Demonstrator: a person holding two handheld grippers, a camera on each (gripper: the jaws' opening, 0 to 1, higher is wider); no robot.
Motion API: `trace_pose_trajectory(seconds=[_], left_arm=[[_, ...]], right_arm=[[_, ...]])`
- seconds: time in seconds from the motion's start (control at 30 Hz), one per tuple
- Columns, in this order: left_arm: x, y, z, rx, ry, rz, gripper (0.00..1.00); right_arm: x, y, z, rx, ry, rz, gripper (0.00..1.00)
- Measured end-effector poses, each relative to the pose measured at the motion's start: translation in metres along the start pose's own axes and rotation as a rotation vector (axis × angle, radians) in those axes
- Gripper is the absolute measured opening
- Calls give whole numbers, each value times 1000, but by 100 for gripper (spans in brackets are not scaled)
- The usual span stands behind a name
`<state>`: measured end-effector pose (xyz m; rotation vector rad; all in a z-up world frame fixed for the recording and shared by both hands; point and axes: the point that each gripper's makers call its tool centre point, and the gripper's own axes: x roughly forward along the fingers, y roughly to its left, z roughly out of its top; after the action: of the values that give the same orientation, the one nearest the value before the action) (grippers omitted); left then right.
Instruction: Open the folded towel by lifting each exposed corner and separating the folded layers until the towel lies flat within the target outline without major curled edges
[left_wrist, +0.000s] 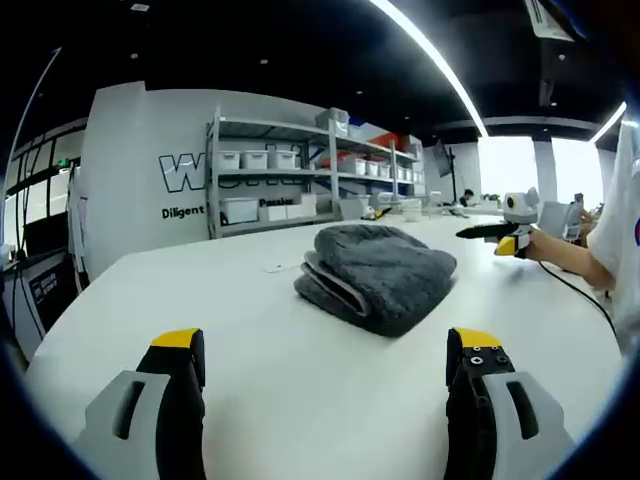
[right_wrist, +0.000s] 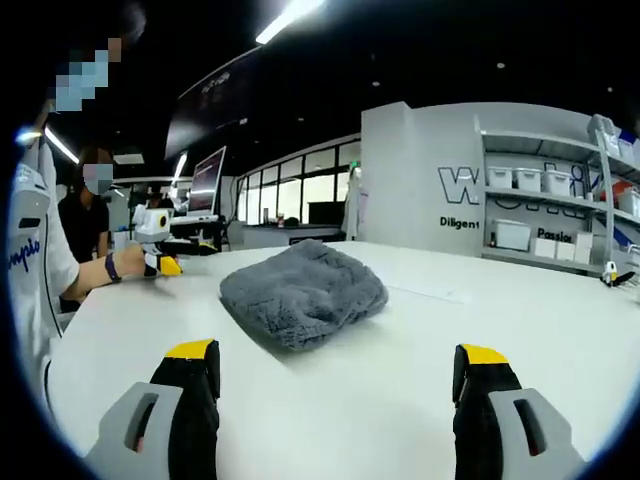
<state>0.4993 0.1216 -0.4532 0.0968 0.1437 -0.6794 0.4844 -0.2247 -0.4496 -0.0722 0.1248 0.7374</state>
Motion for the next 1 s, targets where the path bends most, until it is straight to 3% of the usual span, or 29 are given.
trace_pose_trajectory(seconds=[1.0], left_arm=[[0,1,-3,8,15,5,99]], right_arm=[[1,0,-4,-1,18,-7,99]])
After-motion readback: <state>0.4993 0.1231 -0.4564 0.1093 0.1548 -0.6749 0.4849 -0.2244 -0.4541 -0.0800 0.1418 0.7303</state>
